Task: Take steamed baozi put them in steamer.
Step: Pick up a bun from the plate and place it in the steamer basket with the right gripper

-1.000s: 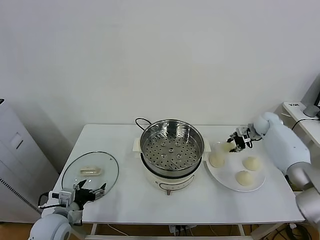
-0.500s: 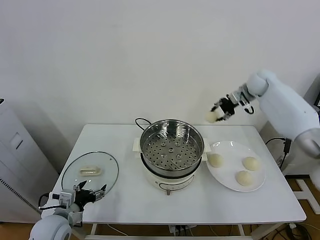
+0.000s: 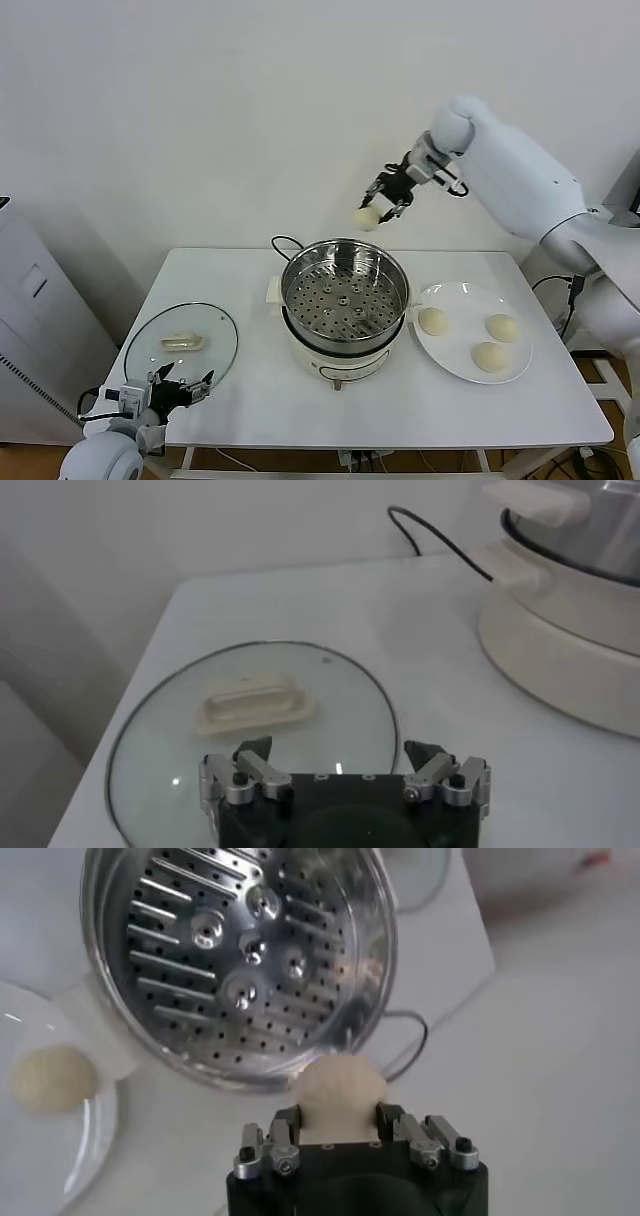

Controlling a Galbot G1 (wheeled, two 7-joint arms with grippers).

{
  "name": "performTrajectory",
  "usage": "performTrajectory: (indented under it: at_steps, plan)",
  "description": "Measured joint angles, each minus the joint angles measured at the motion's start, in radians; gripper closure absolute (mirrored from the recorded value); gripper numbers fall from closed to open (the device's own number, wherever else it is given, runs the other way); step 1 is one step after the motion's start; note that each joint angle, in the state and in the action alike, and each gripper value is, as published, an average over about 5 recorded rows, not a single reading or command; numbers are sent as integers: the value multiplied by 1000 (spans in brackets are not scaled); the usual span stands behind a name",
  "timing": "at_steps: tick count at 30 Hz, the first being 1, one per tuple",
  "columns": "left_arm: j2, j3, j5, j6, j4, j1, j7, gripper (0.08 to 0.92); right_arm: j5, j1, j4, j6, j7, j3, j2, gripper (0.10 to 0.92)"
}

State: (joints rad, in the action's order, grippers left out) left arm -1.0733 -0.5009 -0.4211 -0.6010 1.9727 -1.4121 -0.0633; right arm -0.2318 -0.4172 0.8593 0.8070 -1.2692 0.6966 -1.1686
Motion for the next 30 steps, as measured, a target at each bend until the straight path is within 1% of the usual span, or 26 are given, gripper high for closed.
performTrajectory:
  at_steps: [7, 13, 22, 30]
  plan:
    - [-1, 3, 0, 0, -4, 3, 0, 177, -78, 51, 87, 17, -4, 10, -17, 541]
    - [-1, 4, 0, 1, -4, 2, 0, 177, -180, 109, 134, 17, -1, -8, -35, 541]
    - [-3, 4, 0, 2, -3, 1, 1, 177, -331, 186, 166, 17, 4, -47, -51, 541]
    - [-5, 5, 0, 3, -2, 0, 2, 177, -419, 234, 168, 17, 16, -78, -68, 541]
